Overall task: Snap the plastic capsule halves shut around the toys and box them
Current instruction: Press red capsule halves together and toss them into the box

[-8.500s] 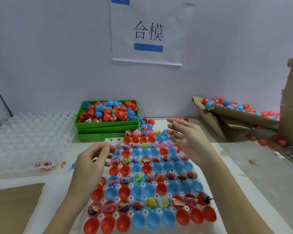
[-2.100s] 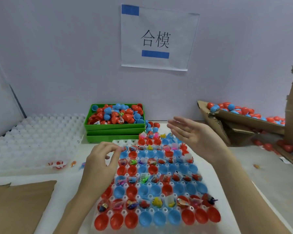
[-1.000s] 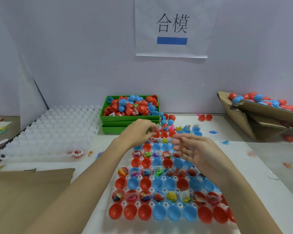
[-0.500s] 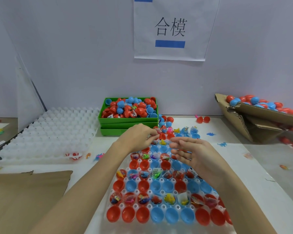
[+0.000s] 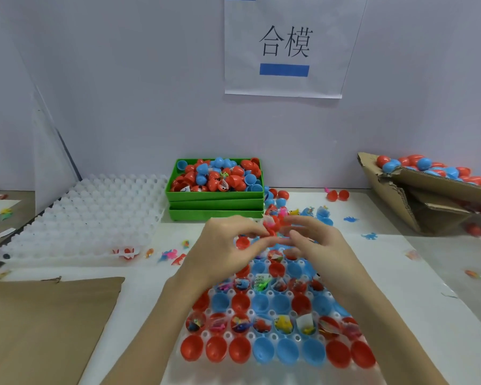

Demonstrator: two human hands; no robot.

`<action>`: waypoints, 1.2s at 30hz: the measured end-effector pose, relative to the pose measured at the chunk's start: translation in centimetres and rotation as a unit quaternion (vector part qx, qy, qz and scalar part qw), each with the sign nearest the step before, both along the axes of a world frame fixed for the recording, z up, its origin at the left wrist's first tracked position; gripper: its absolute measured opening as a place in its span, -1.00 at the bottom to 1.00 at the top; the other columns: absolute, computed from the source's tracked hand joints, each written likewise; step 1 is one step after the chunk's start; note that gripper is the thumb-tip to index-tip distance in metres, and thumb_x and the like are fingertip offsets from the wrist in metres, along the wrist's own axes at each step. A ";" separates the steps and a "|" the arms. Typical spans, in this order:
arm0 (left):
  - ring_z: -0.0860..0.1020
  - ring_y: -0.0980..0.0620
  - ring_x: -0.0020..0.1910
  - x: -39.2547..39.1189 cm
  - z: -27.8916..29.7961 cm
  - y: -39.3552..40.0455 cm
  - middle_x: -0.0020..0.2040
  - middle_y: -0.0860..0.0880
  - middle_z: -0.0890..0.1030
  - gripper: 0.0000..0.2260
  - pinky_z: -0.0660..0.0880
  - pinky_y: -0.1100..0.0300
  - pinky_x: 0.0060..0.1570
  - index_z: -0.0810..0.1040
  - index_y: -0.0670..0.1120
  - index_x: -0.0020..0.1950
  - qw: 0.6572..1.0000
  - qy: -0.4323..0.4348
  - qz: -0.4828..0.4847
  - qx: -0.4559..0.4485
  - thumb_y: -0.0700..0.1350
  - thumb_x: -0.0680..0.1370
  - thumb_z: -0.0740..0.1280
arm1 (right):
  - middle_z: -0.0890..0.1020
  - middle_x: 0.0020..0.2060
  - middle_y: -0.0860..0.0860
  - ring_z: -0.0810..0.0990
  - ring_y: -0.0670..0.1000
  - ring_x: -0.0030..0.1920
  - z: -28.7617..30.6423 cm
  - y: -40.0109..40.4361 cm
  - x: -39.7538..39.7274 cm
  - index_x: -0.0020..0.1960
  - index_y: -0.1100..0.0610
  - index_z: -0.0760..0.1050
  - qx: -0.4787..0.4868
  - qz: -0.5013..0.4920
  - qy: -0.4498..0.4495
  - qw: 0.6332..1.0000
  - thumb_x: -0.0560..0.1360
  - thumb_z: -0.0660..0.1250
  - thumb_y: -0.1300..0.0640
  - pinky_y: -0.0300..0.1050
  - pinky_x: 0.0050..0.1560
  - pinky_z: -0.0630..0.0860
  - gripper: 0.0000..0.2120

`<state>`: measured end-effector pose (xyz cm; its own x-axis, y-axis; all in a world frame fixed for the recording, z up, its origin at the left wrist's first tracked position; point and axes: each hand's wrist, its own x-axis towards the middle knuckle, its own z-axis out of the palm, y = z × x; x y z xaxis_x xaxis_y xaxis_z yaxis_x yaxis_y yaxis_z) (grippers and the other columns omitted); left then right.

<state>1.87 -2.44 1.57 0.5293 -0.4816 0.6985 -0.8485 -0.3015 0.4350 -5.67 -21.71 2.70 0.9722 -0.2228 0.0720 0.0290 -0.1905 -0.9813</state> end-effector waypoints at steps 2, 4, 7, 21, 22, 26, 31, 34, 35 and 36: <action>0.65 0.28 -0.05 -1.3 -0.4 0.4 -0.06 0.12 0.74 -0.73 0.56 0.38 0.04 0.77 -0.07 0.01 1.000 -0.004 -0.010 -0.009 0.10 0.46 0.57 | 0.63 0.25 -0.21 0.66 -0.24 0.15 0.2 0.2 -0.3 0.45 -0.14 0.48 -0.037 0.072 -0.005 0.997 0.71 0.25 0.10 -0.35 0.05 0.60 -0.66; 0.63 0.28 -0.04 -2.0 -0.7 0.7 -0.07 0.12 0.72 -0.72 0.56 0.36 0.05 0.75 -0.08 -0.02 1.000 -0.004 -0.013 0.000 0.09 0.42 0.61 | 0.62 0.30 -0.20 0.63 -0.20 0.24 0.3 0.5 -0.5 0.46 -0.11 0.48 -0.032 0.145 0.003 0.989 0.71 0.24 0.11 -0.24 0.21 0.59 -0.65; 0.63 0.25 -0.05 -2.2 -0.7 1.5 -0.08 0.14 0.69 -0.77 0.58 0.31 0.02 0.72 -0.06 -0.04 1.000 0.000 -0.004 0.003 0.05 0.45 0.61 | 0.70 0.20 -0.11 0.70 -0.11 0.15 0.3 1.0 -0.3 0.34 0.00 0.60 -0.062 0.131 -0.024 0.989 0.70 0.27 0.15 -0.16 0.23 0.61 -0.73; 0.72 0.01 0.02 -2.6 0.6 3.2 0.03 0.04 0.75 -0.67 0.66 0.15 0.08 0.71 0.03 0.20 0.940 0.277 -0.028 -0.196 -0.08 0.44 0.59 | 0.75 -0.02 -0.06 0.74 0.00 0.04 -0.2 2.3 -0.2 0.10 0.05 0.66 -0.032 0.072 -0.180 0.981 0.55 0.47 0.11 -0.11 0.07 0.68 -0.86; 0.71 0.00 0.03 -2.6 0.7 3.2 0.05 0.03 0.75 -0.64 0.65 0.15 0.10 0.71 0.03 0.23 0.941 0.274 -0.033 -0.194 -0.10 0.44 0.59 | 0.74 -0.01 -0.10 0.73 -0.03 0.06 -0.2 2.3 -0.2 0.12 0.04 0.66 -0.076 0.059 -0.200 0.975 0.55 0.46 0.10 -0.13 0.06 0.68 -0.85; 0.67 -0.02 0.03 -2.9 0.5 2.8 0.08 0.02 0.70 -0.63 0.59 0.24 0.10 0.71 -0.01 0.26 0.965 0.199 -0.026 -0.166 -0.13 0.45 0.55 | 0.65 0.06 -0.09 0.65 -0.15 0.07 -0.6 2.9 -0.2 0.21 0.07 0.67 -0.249 0.011 -0.281 0.927 0.55 0.40 0.08 -0.31 0.10 0.59 -0.75; 0.66 -0.04 0.05 -3.2 0.2 2.3 0.09 0.08 0.68 -0.65 0.61 0.17 0.12 0.67 0.00 0.32 0.978 0.145 -0.002 -0.150 -0.08 0.53 0.50 | 0.58 0.12 0.01 0.58 -0.16 0.07 -1.1 3.7 -0.2 0.31 0.13 0.62 -0.315 -0.043 -0.330 0.889 0.59 0.37 0.15 -0.36 0.15 0.54 -0.69; 0.67 0.01 0.04 -3.2 -0.1 2.2 0.09 0.10 0.68 -0.69 0.62 0.20 0.09 0.66 -0.04 0.33 0.985 0.093 0.030 -0.140 -0.15 0.58 0.48 | 0.59 0.12 -0.04 0.58 -0.20 0.07 -1.0 4.2 -0.4 0.38 0.12 0.56 -0.281 -0.047 -0.326 0.901 0.58 0.41 0.13 -0.41 0.13 0.53 -0.63; 0.67 0.02 0.03 -3.1 -0.2 2.1 0.09 0.09 0.68 -0.70 0.62 0.20 0.08 0.67 -0.06 0.32 0.987 0.073 0.042 -0.134 -0.18 0.59 0.48 | 0.60 0.11 -0.07 0.59 -0.19 0.07 -0.9 4.3 -0.4 0.36 0.10 0.55 -0.266 -0.045 -0.320 0.908 0.57 0.43 0.13 -0.40 0.13 0.53 -0.63; 0.67 0.04 0.03 -3.1 -0.3 2.1 0.09 0.08 0.68 -0.72 0.62 0.20 0.07 0.67 -0.07 0.31 0.989 0.055 0.054 -0.128 -0.21 0.59 0.48 | 0.61 0.10 -0.09 0.61 -0.17 0.07 -0.9 4.5 -0.5 0.33 0.08 0.56 -0.250 -0.039 -0.317 0.914 0.56 0.45 0.14 -0.39 0.12 0.54 -0.66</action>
<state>-1.26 -0.38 1.23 0.6469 -0.2328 0.7262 -0.7612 -0.2548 0.5964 -6.16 -17.25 1.79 0.6820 -0.0751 0.7275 0.5284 -0.6371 -0.5611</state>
